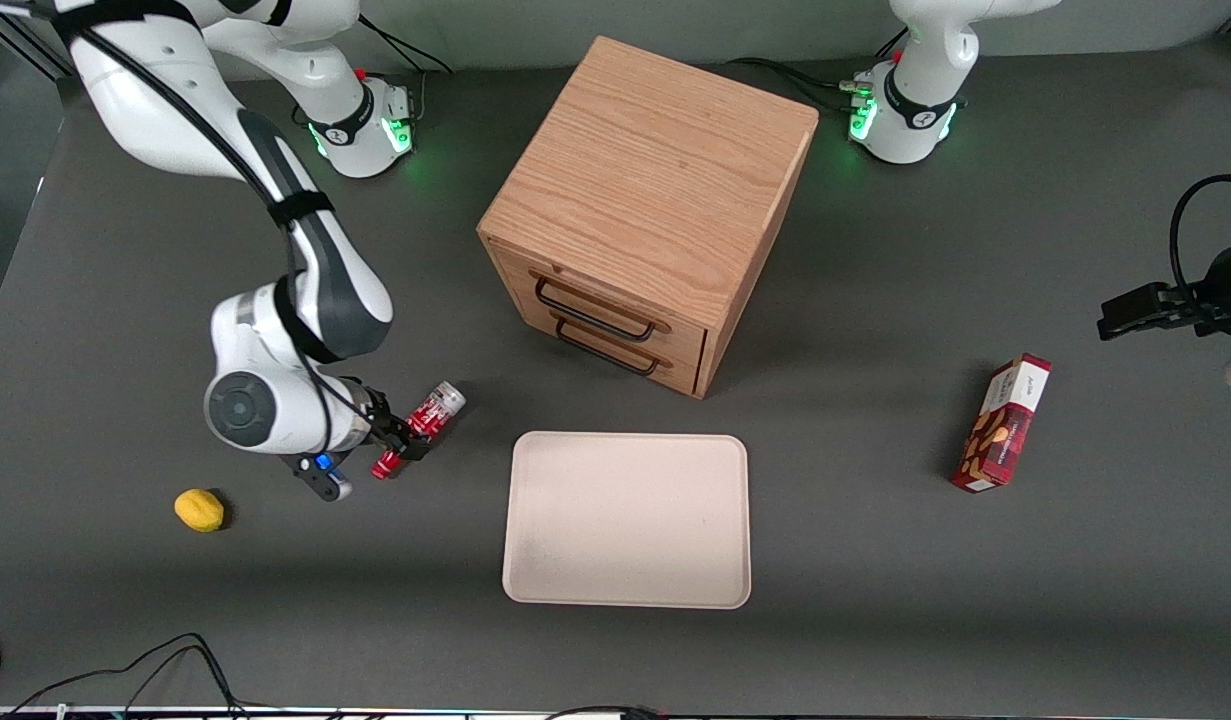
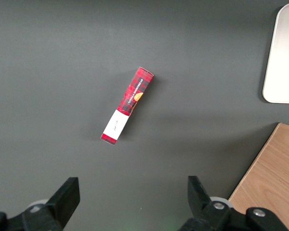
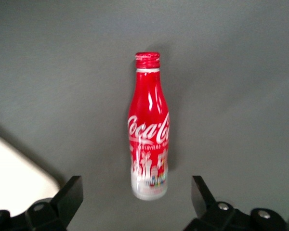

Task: Place coke bottle on tray
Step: 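Move the open right gripper down over the red Coca-Cola bottle, then close the right gripper around the bottle's middle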

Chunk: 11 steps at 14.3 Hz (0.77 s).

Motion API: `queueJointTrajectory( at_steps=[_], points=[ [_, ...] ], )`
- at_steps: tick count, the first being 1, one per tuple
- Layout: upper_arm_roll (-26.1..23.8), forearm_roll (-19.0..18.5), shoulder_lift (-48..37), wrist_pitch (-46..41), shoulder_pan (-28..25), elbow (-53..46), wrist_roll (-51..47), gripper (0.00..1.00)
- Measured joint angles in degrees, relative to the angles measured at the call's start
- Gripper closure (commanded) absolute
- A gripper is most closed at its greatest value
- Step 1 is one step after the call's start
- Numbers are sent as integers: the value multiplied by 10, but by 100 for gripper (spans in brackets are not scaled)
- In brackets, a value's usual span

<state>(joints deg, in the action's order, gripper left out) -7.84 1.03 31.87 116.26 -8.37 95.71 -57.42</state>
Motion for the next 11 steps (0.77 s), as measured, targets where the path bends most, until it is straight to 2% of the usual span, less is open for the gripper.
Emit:
queueJointTrajectory(
  at_steps=[5,8,9,10,11],
  points=[
    [1,-6,3,132,1,96,-2,0],
    [1,-6,8,174,1,118,-3,0],
    [2,-6,12,182,1,120,-3,3],
    [2,-6,15,187,2,122,-3,17],
    [3,-6,18,189,2,123,-3,50]
  ],
)
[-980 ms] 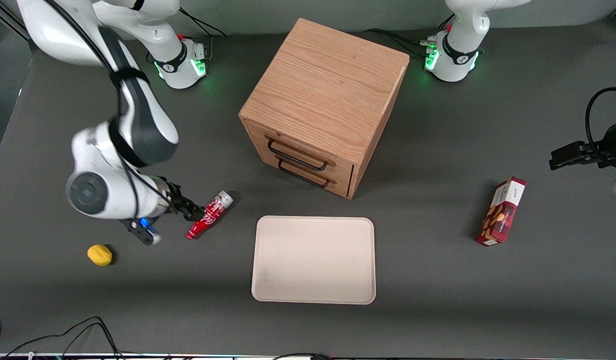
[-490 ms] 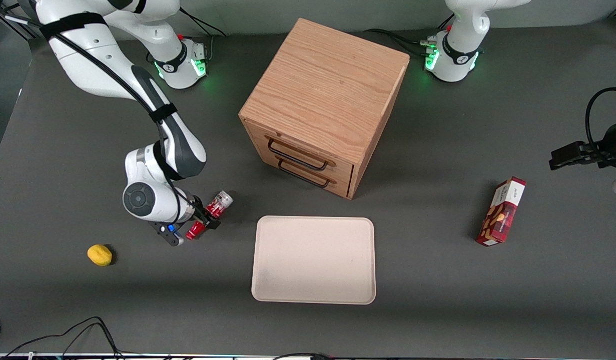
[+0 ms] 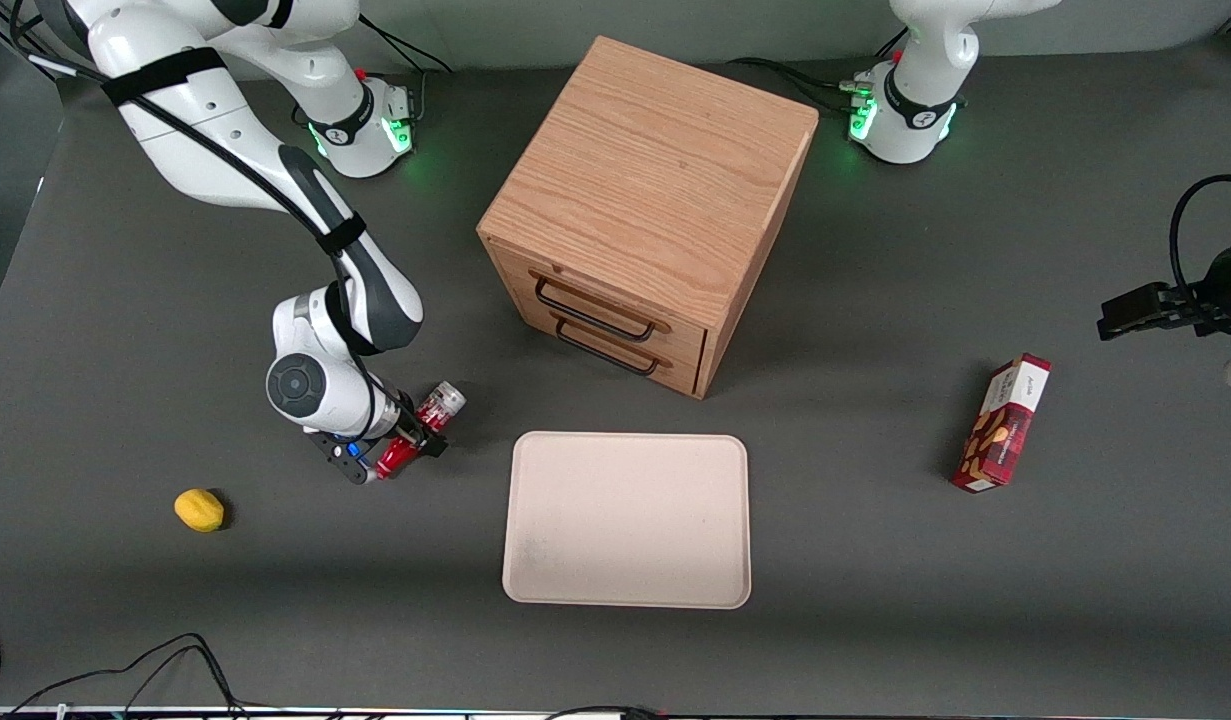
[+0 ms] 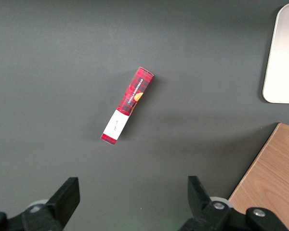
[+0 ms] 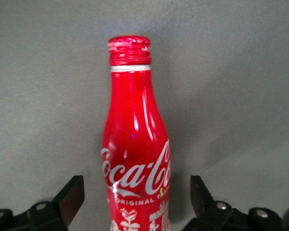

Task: Place coke bottle on tray
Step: 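Close the right gripper around the bottle's middle, then lift the bottle upright with the right gripper off the table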

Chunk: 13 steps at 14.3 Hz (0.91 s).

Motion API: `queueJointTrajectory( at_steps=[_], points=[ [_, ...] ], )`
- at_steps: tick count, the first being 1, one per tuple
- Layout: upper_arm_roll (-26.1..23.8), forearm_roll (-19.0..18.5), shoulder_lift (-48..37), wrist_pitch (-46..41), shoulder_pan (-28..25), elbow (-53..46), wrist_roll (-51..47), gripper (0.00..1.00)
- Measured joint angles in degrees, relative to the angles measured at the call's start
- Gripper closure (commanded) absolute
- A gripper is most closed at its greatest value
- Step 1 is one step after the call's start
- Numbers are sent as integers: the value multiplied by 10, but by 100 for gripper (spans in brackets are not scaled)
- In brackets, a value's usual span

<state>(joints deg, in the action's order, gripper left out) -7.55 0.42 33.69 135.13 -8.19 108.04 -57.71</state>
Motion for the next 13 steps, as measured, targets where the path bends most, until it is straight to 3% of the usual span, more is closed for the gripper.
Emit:
queueJointTrajectory(
  at_steps=[1,10,13],
  points=[
    [1,0,3,2,0,1,0,99],
    [1,-1,5,9,0,-5,1,100],
    [1,-5,-28,-76,0,-43,17,100]
  ],
)
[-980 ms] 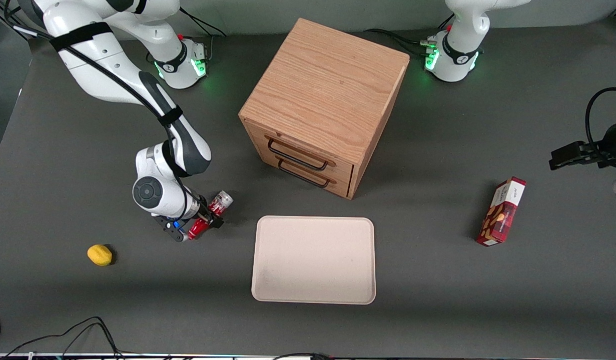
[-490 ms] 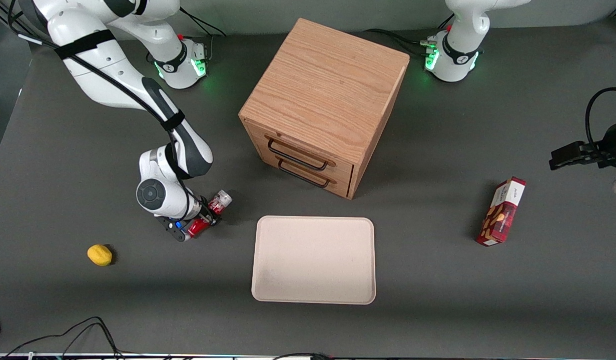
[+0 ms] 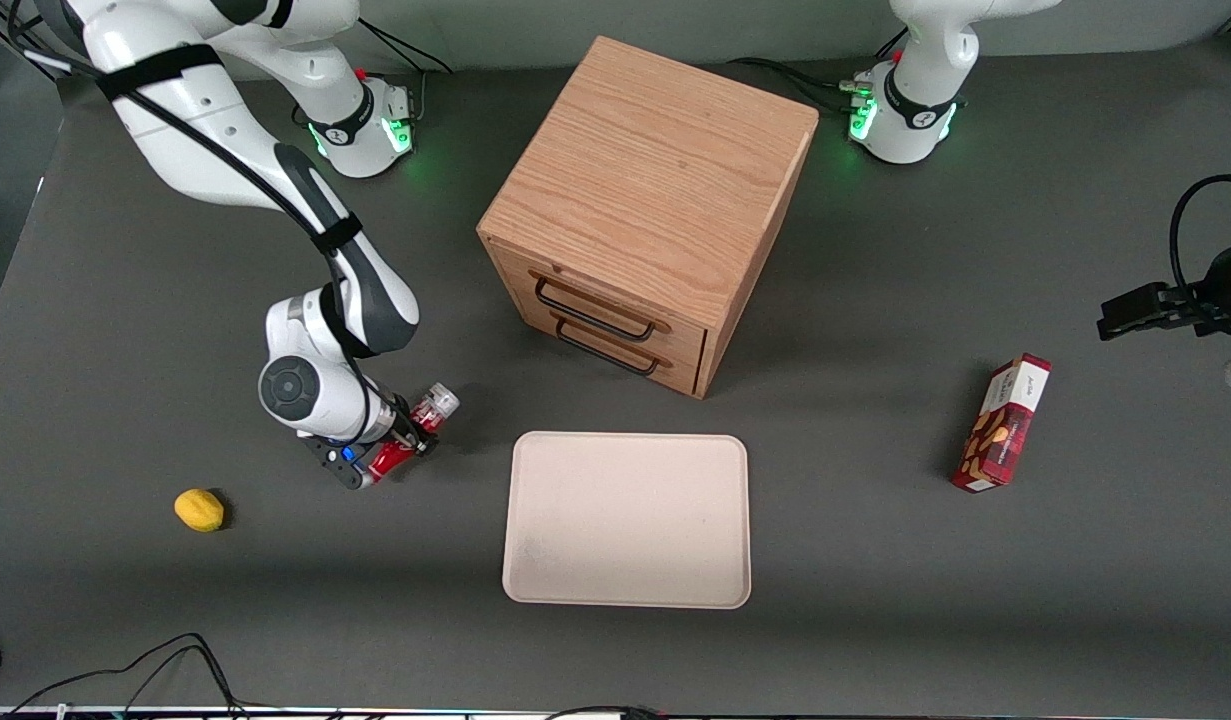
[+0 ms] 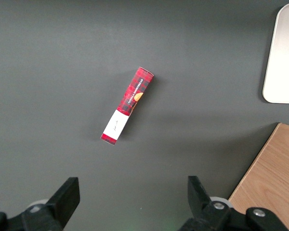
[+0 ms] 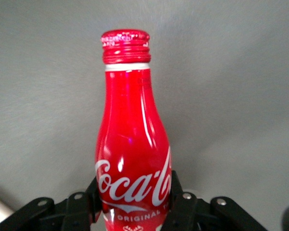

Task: Place coke bottle on tray
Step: 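Lift the bottle upright with the right gripper off the table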

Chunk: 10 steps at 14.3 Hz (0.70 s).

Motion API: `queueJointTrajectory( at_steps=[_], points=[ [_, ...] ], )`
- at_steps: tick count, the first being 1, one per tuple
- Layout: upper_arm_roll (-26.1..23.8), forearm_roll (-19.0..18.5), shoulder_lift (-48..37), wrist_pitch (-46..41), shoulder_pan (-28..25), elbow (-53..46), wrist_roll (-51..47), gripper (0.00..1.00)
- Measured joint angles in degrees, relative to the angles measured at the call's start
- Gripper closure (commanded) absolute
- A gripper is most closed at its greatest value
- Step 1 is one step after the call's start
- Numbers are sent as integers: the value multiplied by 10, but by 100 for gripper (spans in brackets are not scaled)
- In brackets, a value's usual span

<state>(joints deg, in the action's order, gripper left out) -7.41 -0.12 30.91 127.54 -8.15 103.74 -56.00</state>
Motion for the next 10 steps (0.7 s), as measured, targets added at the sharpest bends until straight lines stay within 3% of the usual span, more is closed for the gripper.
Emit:
queueJointTrajectory(
  at_steps=[6,10],
  points=[
    [-4,0,-91,-319,-2,-220,133,100],
    [-31,0,-84,-378,-14,-345,230,100]
  ],
)
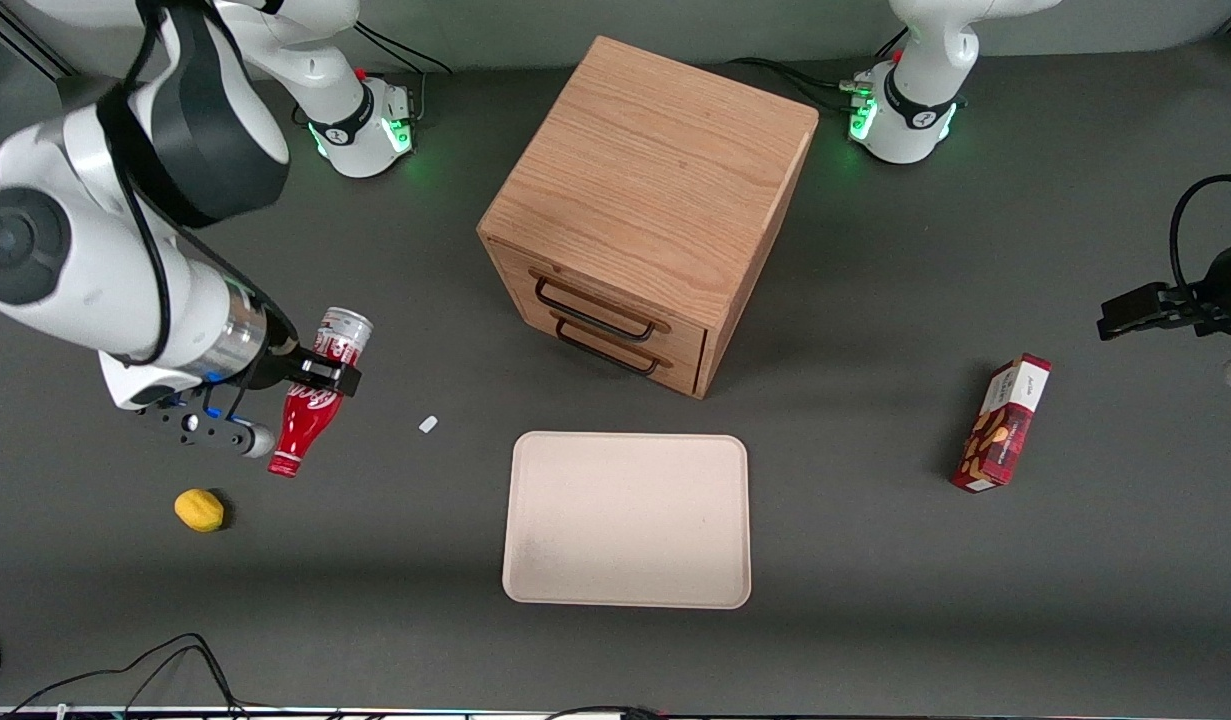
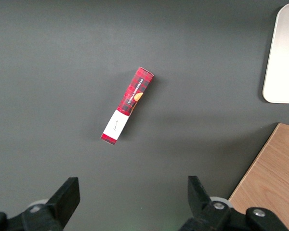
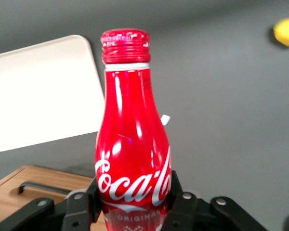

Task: Place coke bottle on tray
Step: 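Lift the bottle upright with the right gripper off the table, then carry the bottle over the cream tray and lower it down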

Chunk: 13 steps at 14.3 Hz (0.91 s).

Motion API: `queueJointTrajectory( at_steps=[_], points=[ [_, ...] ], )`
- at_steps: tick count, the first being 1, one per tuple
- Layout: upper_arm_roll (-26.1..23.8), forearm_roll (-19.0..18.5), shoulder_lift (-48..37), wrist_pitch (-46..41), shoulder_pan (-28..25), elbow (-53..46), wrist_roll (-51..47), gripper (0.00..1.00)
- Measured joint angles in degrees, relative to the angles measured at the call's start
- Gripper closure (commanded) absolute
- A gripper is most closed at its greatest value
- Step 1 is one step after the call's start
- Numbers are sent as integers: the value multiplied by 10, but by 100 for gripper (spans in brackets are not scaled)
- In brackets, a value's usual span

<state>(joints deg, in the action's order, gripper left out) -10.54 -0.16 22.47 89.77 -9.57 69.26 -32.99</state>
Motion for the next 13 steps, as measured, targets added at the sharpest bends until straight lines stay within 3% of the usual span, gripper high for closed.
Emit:
queueJointTrajectory(
  at_steps=[5,9,13],
  points=[
    [-70,0,114,79,-10,-66,13,100],
    [-73,-1,259,188,-30,-72,20,100],
    [-73,-61,359,275,-35,-79,23,100]
  ],
)
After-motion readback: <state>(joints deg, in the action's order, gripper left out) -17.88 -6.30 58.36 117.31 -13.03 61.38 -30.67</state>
